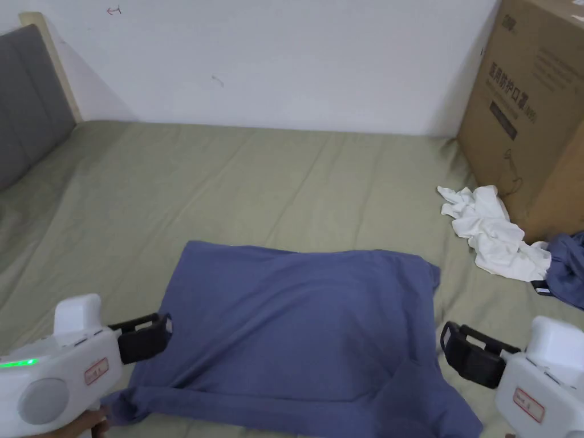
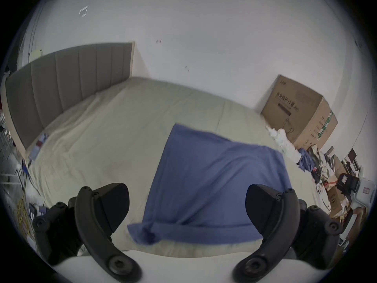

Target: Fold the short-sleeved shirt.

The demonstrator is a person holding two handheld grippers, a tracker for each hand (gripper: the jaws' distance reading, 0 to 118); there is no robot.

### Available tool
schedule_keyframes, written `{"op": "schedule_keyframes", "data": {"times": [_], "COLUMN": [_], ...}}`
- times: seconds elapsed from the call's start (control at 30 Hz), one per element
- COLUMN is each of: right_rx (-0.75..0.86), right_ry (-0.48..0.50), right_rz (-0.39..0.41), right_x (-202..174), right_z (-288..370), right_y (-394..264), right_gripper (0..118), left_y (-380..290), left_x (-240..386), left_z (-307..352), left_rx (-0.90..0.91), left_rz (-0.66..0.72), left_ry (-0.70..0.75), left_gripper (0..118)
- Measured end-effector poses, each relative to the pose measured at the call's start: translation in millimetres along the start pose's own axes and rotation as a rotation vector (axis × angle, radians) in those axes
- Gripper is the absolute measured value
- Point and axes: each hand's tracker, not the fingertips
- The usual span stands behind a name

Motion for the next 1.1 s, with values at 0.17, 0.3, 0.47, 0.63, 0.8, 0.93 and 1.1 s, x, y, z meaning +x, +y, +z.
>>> {"op": "schedule_keyframes", "data": {"times": [0.17, 0.3, 0.47, 0.63, 0.8, 0.93, 1.1], "right_rx": [0.128, 0.201, 0.229, 0.236, 0.218, 0.199, 0.17], "right_ry": [-0.071, -0.112, -0.132, -0.128, -0.114, -0.093, -0.087], "right_rz": [0.103, 0.168, 0.179, 0.178, 0.164, 0.14, 0.141], "right_x": [-30.0, -46.4, -53.9, -52.3, -48.2, -44.6, -42.1], "right_z": [7.4, 12.0, 15.2, 15.8, 14.5, 12.4, 8.2], "right_y": [22.2, 23.6, 21.0, 18.5, 15.3, 11.6, 5.5], "right_gripper": [113, 106, 24, 3, 3, 3, 3], "left_y": [26.5, 29.4, 25.5, 21.6, 11.2, -7.5, -37.6], "left_x": [30.5, 47.7, 53.2, 51.7, 38.7, 13.2, -20.3], "left_z": [13.7, 17.1, 19.5, 15.9, 7.5, -7.6, -22.5], "left_rx": [0.167, 0.26, 0.311, 0.282, 0.185, 0.038, -0.116], "left_rz": [-0.107, -0.176, -0.157, -0.088, -0.071, -0.047, -0.021], "left_ry": [0.047, 0.087, 0.045, -0.009, -0.018, -0.023, 0.033], "left_gripper": [118, 118, 44, 7, 7, 7, 8]}}
